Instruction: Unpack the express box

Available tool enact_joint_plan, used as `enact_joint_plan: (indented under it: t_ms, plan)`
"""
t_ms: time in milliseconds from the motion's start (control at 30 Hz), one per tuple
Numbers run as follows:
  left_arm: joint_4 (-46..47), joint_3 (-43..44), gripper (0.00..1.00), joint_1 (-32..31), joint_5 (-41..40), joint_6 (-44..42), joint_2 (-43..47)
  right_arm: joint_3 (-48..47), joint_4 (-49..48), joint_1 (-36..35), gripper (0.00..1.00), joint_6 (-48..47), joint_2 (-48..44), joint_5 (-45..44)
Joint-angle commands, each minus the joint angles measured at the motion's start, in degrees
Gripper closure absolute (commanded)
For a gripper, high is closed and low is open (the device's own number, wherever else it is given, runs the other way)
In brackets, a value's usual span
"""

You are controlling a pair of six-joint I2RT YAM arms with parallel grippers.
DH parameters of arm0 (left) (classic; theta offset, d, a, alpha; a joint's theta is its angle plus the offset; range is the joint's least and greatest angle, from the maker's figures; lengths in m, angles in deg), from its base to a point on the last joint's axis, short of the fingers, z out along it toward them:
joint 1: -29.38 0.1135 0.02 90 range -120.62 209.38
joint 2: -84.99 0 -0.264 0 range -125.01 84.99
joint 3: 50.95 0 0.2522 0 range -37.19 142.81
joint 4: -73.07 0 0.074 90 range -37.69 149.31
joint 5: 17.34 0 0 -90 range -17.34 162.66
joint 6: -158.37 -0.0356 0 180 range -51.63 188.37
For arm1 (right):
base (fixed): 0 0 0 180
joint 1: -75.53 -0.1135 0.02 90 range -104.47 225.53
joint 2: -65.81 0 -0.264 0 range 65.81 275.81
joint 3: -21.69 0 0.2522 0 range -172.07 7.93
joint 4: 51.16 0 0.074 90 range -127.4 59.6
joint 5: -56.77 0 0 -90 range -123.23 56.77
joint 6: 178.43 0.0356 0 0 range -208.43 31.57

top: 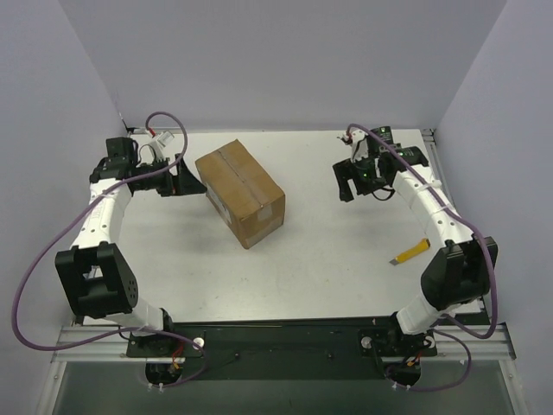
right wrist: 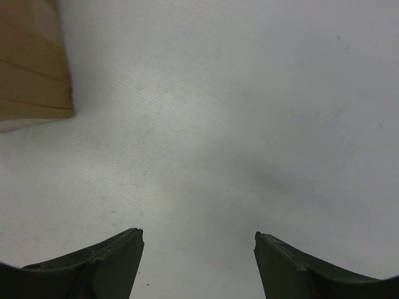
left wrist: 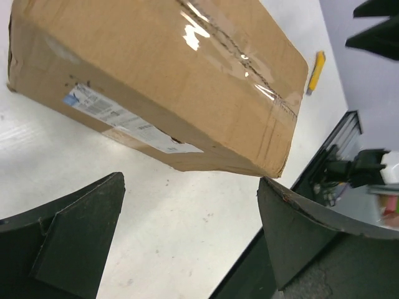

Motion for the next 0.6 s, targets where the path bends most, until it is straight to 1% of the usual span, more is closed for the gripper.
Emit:
enact_joint_plan:
  t_ms: [0, 33, 67, 100, 133, 200, 233, 267, 300, 367, 400, 433, 467, 500, 567]
  plan:
    - [-3.6, 6.62, 0.03, -2.68, -2.67, -11.66, 1.71, 4.68, 3.23, 7.95, 0.28, 3.41, -5.21, -9.65]
    - [-1.04, 5.75, 0.03, -3.04, -3.39, -10.61, 2.5, 5.66, 4.2, 13.37, 0.29, 4.55, -5.74, -10.7]
    - [1.6, 5.13, 0.03, -3.3, -4.09, -7.64, 3.21, 6.63, 5.69, 16.29, 0.33, 7.69, -5.92, -10.98]
    - [6.15, 4.69, 0.03, -3.91, -4.62, -6.31, 4.43, 7.94, 6.14, 18.93, 0.34, 9.2, -6.18, -10.72]
    - [7.24, 5.55, 0.03, -4.27, -5.67, -5.33, 4.36, 10.22, 6.57, 24.36, 0.35, 10.61, -6.79, -9.5]
    - [7.6, 8.19, 0.03, -4.53, -5.77, -2.7, 2.43, 12.95, 7.37, 28.08, 0.36, 12.12, -7.15, -7.74]
    - [7.6, 11.33, 0.03, -4.45, -5.68, -1.82, 1.64, 15.06, 7.54, 29.41, 0.35, 10.21, -7.15, -6.51]
    - [7.6, 12.41, 0.03, -4.36, -5.68, -0.94, 1.02, 15.69, 7.89, 29.51, 0.34, 7.14, -7.24, -3.54]
    - [8.38, 13.38, 0.03, -4.36, -5.77, -0.93, 0.5, 16.04, 8.33, 29.51, 0.34, -2.9, -7.33, -1.59]
    - [9.53, 14.17, 0.03, -4.44, -6.38, -1.19, 1.01, 17.26, 9.82, 29.77, 0.4, -13.06, -8.03, 2.45]
    - [10.32, 14.18, 0.03, -4.45, -6.64, -1.54, 1.28, 18.14, 9.74, 30.12, 0.4, -24.07, -8.64, 3.43]
    - [10.5, 14.0, 0.03, -4.45, -6.73, -1.89, 1.63, 18.76, 9.74, 30.82, 0.4, -28.88, -9.95, 4.57]
    - [10.24, 13.83, 0.03, -4.45, -6.91, -2.85, 1.81, 19.64, 9.83, 32.39, 0.4, -34.41, -10.4, 8.06]
    - [9.98, 13.56, 0.03, -4.45, -7.0, -3.21, 1.98, 19.91, 10.09, 33.1, 0.4, -43.69, -10.92, 8.88]
    - [9.01, 13.21, 0.03, -4.45, -7.26, -3.92, 1.9, 21.22, 10.53, 33.55, 0.39, -53.05, -11.19, 8.36]
